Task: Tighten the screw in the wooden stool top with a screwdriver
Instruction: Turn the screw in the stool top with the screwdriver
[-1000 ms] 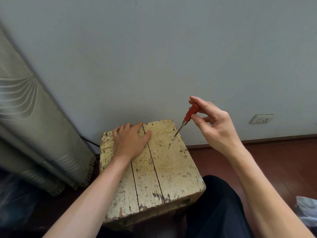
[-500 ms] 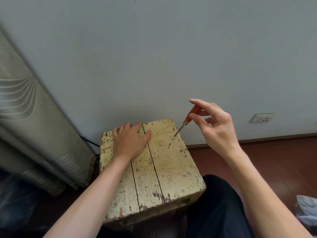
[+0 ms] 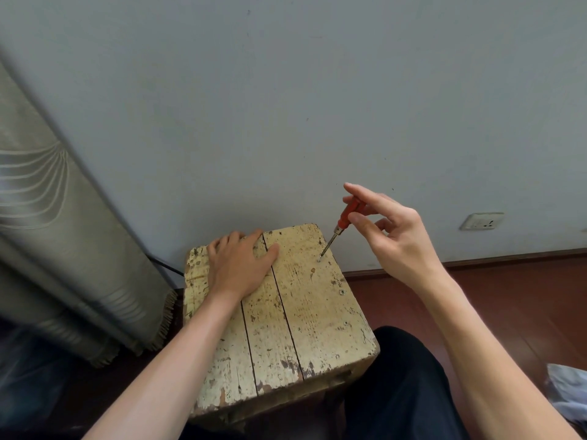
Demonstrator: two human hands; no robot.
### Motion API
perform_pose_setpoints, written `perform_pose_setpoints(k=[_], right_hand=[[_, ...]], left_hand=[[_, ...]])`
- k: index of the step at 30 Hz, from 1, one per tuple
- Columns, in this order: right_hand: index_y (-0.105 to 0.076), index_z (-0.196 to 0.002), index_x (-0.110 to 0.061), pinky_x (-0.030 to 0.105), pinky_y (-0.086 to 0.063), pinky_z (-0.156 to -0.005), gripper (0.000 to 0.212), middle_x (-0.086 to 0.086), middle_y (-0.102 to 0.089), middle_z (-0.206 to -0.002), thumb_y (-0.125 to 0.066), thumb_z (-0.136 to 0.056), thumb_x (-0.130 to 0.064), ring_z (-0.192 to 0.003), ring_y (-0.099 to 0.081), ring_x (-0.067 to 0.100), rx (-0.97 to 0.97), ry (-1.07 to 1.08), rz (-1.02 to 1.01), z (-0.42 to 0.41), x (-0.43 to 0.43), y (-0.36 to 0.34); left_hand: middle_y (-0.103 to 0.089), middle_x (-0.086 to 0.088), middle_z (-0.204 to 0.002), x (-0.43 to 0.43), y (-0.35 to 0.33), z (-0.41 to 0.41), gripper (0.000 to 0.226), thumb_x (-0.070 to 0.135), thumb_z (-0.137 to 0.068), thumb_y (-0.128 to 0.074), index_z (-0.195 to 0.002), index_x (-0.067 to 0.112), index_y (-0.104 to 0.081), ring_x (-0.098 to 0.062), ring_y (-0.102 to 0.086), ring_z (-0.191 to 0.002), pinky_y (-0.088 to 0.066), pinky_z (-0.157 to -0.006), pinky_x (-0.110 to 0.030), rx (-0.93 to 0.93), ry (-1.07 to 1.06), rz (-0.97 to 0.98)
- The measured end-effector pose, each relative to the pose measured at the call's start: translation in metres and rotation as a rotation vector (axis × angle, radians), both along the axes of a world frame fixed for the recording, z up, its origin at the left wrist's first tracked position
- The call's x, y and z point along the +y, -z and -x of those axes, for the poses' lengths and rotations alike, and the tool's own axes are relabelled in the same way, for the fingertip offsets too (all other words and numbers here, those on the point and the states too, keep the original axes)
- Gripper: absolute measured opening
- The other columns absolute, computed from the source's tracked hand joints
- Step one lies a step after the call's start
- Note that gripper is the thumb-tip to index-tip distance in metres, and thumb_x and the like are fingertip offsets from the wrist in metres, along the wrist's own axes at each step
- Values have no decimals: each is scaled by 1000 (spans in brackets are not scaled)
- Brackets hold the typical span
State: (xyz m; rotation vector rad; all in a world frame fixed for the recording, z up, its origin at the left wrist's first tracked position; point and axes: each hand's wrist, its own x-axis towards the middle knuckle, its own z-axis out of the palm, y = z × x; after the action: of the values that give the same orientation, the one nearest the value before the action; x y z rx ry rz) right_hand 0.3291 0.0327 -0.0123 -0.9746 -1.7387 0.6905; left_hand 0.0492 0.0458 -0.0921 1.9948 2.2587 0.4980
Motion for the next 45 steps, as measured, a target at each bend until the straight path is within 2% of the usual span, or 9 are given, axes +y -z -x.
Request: perform_pose_setpoints(k=[4,9,16,22,29,32,35,40,45], right_hand=[[-71,-132,-34,16,-49,-68,40,-7,-78,-106,-77,-101,-10,-101,-73,14,31,64,-25,3,0,3],[-71,-125,-36,12,-50,-73,35,-8,-75,-104,-79,-99,-14,-88,-72,4,77,133,-63,9,-4,5],[-65,-148,-23,14,-50,-80,49,-12,-71,-120,-75,-102,-11,-116,-66,5,-45,85,-53,0,-1,4],[-67,-144,-28,43,-62,-91,47,-12,-78,-114,-72,-103,-5,-118,-75,13,42,27,16,-3,1,8],[-72,-132,-26,28,-55,-72,36,-4,-79,-104,-80,-98,-17,-103,-78,17,63,93,-30,5,-3,7],[-73,-132,-24,29,-55,-71,36,-3,-79,-105,-81,-97,-18,-103,-78,18,68,92,-31,6,-2,8],[-71,-138,-26,32,-59,-77,42,-7,-77,-112,-80,-98,-18,-109,-76,15,27,80,-38,3,-1,8],[-64,-150,-26,25,-61,-95,52,-11,-75,-130,-71,-103,-3,-122,-72,5,18,-20,-2,-7,3,6],[-69,-139,-42,31,-63,-92,56,-8,-80,-116,-74,-100,-2,-113,-77,12,115,-52,32,-2,0,4]], left_hand=[[-57,1,-136,0,0,0,70,77,-93,-30,-147,37,-48,-20,-44,-132,-24,-114,-43,-1,-1,-10],[-56,1,-135,-1,-1,0,68,77,-93,-31,-147,39,-48,-21,-44,-131,-24,-114,-44,-9,-6,-7],[-56,1,-136,0,-1,0,69,77,-94,-31,-148,39,-47,-22,-42,-133,-23,-116,-44,-3,-9,4],[-55,2,-139,0,0,0,70,78,-93,-29,-149,39,-45,-21,-42,-135,-22,-115,-43,-2,-3,4],[-55,2,-138,1,0,0,70,79,-93,-29,-149,39,-46,-21,-42,-134,-23,-115,-44,-1,-6,9],[-55,2,-138,1,0,1,71,79,-93,-30,-149,39,-46,-22,-41,-135,-23,-115,-43,-4,-7,9],[-56,2,-136,1,2,1,71,79,-92,-30,-148,39,-47,-21,-43,-133,-23,-115,-44,-5,-3,2],[-56,3,-134,2,2,2,73,80,-91,-27,-148,40,-46,-20,-43,-132,-22,-114,-43,-9,1,1],[-56,3,-133,2,4,2,75,81,-90,-25,-148,40,-46,-20,-44,-131,-23,-114,-43,1,-2,2]])
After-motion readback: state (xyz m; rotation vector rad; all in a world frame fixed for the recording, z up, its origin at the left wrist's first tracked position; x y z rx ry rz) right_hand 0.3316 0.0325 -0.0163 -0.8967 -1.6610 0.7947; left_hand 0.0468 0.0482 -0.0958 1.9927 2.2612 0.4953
